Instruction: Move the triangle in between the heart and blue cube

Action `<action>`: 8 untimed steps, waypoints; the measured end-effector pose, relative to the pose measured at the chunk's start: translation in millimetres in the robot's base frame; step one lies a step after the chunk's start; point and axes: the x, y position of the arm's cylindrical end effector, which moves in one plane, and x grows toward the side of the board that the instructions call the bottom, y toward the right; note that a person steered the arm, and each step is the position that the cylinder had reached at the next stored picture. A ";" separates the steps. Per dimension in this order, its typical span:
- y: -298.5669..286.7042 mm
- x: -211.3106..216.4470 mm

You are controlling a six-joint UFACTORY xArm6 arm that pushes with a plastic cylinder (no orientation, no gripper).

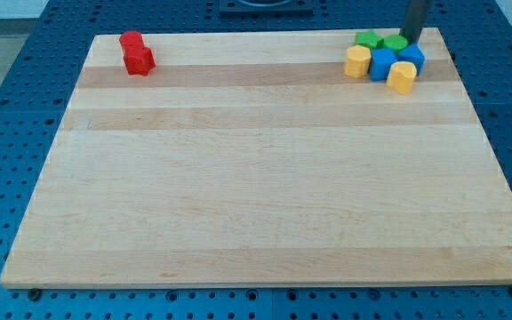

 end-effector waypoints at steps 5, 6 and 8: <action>33.8 14.4; 28.7 20.2; -11.2 20.2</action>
